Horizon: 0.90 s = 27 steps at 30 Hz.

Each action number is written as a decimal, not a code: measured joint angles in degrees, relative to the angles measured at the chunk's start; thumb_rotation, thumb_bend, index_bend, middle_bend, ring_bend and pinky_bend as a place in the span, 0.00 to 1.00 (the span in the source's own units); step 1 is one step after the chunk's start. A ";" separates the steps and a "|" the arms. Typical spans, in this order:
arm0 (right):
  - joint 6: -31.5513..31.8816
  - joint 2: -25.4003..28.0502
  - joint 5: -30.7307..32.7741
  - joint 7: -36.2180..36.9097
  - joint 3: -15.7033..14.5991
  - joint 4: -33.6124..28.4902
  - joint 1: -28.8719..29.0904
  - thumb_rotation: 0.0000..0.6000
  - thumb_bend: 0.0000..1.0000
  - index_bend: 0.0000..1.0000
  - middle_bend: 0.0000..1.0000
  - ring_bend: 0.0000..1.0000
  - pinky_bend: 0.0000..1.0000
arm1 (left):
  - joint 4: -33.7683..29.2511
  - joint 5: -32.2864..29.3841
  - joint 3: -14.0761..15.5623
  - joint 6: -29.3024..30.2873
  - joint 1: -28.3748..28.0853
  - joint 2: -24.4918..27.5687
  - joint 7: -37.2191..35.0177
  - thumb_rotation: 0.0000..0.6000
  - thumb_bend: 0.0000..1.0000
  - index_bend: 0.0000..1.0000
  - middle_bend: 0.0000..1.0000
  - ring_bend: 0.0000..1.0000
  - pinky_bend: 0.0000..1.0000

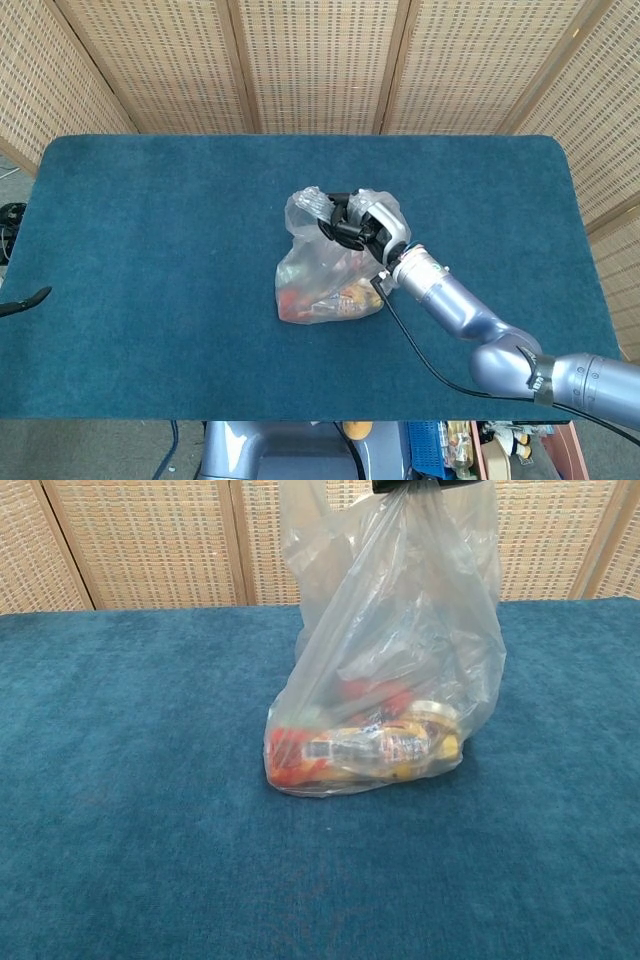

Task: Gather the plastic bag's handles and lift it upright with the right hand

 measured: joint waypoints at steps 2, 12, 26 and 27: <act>0.71 -0.11 2.37 -2.45 -0.15 -0.19 0.51 1.00 1.00 0.86 0.85 0.97 1.00 | -0.01 0.57 0.01 -0.03 0.24 -0.22 0.19 1.00 0.09 0.00 0.00 0.00 0.00; 2.19 0.83 8.93 -8.44 1.93 -2.16 2.11 1.00 1.00 0.86 0.85 0.97 1.00 | -0.25 0.82 -0.08 -1.08 0.71 0.00 3.48 1.00 0.09 0.00 0.00 0.00 0.00; 5.59 4.71 22.87 -15.59 8.06 -5.18 7.14 1.00 1.00 0.86 0.85 0.97 1.00 | -1.37 0.14 -1.22 -3.59 1.55 1.23 3.53 1.00 0.10 0.00 0.00 0.00 0.00; 5.98 5.06 24.04 -16.06 8.58 -5.32 7.62 1.00 1.00 0.86 0.85 0.97 1.00 | -1.36 0.12 -1.33 -3.73 1.57 1.26 3.43 1.00 0.10 0.00 0.00 0.00 0.00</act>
